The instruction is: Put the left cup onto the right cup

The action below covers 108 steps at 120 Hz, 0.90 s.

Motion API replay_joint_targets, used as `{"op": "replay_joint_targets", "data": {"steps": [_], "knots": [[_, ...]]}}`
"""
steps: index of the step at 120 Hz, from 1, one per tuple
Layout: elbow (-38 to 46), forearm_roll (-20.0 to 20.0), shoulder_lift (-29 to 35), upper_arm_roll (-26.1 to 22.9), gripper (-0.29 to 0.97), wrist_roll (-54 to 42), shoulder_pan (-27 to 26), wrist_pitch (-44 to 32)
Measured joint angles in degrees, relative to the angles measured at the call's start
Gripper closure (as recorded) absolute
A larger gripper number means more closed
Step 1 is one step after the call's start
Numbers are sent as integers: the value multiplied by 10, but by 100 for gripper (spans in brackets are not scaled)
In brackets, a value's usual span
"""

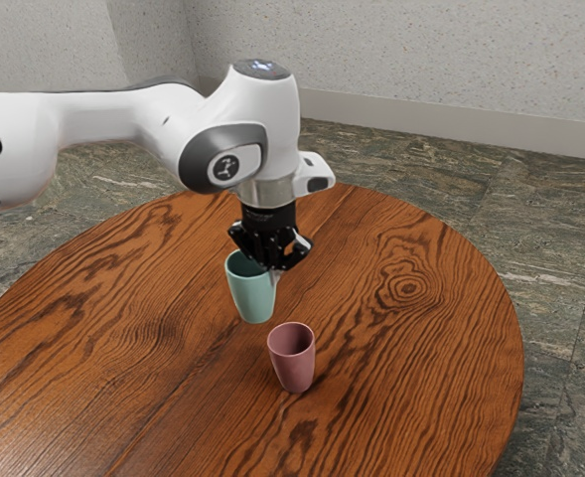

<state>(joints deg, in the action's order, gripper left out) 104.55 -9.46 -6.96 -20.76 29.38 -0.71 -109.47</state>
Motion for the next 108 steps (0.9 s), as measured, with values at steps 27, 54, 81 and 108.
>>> {"op": "replay_joint_targets", "data": {"steps": [27, 54, 81, 108], "knots": [[-5, -9, -5, -14, 79, 15, 0, -1], [-6, -12, -9, -25, 79, 29, 0, -2], [-10, -13, -11, -32, 79, 40, -1, -1], [-11, -13, -12, -38, 79, 49, 0, 0]]}}
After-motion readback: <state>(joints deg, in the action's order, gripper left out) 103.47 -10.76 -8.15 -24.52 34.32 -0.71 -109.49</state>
